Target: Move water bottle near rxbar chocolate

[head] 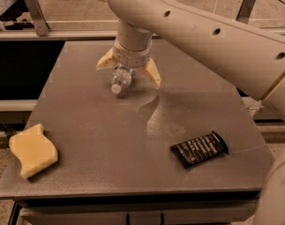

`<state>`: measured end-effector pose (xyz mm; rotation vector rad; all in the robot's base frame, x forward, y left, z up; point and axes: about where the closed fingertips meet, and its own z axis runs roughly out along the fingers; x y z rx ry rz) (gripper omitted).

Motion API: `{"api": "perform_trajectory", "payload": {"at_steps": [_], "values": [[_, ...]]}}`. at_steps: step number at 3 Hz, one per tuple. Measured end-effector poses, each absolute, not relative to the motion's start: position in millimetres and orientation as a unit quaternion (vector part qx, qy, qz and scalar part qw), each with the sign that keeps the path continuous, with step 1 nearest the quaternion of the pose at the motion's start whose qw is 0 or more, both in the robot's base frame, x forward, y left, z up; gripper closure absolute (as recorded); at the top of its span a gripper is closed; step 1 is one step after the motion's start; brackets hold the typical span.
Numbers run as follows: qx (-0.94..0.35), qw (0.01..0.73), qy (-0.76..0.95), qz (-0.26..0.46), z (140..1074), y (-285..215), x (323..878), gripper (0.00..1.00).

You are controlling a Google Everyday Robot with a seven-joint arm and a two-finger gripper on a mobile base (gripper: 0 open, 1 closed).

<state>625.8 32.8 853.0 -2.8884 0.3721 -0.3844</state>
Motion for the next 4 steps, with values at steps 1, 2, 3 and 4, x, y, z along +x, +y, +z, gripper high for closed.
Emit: {"api": "perform_trajectory", "payload": {"at_steps": [1,2,3,4], "values": [[-0.98,0.096,0.097,-0.146,848,52,629,0.0],[-0.981,0.091,0.077,-0.153,843,64,631,0.0],[-0.982,0.083,0.071,-0.153,838,68,638,0.0],[-0.982,0.071,0.068,-0.163,839,69,651,0.0]]}}
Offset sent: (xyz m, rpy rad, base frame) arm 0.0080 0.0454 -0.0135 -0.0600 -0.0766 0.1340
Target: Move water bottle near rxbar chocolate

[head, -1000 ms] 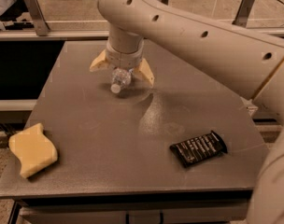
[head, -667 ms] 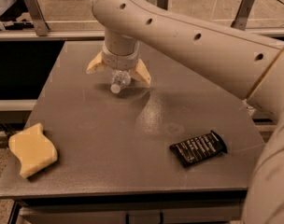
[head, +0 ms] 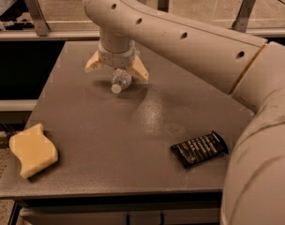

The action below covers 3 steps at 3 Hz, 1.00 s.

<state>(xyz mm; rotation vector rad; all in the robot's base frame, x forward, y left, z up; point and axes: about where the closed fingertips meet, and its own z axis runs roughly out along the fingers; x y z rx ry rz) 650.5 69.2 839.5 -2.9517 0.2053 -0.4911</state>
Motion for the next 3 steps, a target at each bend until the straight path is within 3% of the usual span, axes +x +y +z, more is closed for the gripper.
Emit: {"api": "perform_trajectory", "payload": {"at_steps": [1,2,3], "values": [[-0.98,0.06,0.061,-0.177,842.2,70.6,660.2,0.0],[-0.98,0.058,0.06,-0.18,844.5,68.3,666.4,0.18],[-0.98,0.057,0.059,-0.179,842.7,68.3,666.4,0.42]]}}
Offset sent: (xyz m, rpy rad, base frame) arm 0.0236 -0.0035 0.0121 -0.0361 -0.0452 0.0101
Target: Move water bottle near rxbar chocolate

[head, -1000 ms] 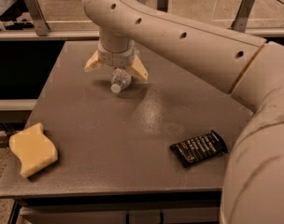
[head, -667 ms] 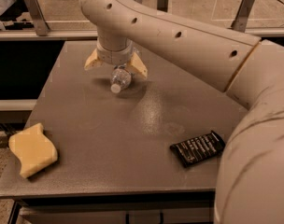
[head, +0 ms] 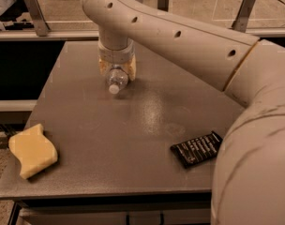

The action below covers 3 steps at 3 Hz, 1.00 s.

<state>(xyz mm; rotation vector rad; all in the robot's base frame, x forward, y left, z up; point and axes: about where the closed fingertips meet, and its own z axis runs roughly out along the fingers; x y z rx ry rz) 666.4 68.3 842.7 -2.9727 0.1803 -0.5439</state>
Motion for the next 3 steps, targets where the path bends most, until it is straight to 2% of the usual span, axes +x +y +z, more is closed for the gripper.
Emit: {"api": "perform_trajectory", "payload": {"at_steps": [2,3], "values": [[-0.981,0.056,0.059,-0.177,839.1,68.3,666.5,0.88],[-0.983,0.061,0.06,-0.16,836.7,61.9,666.0,1.0]]}}
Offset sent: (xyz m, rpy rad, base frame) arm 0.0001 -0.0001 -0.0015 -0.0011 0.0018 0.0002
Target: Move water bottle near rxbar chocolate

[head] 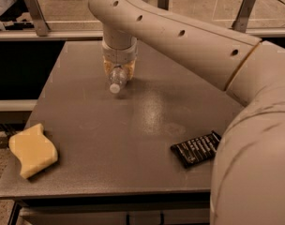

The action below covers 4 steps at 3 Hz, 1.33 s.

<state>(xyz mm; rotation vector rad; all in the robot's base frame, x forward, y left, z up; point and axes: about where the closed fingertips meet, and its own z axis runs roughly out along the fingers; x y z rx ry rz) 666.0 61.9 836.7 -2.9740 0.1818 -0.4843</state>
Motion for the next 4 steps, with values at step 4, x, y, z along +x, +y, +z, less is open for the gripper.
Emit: {"api": "perform_trajectory", "payload": {"at_steps": [4], "values": [[-0.985,0.091,0.062,-0.135,900,-13,532,1.0]]}}
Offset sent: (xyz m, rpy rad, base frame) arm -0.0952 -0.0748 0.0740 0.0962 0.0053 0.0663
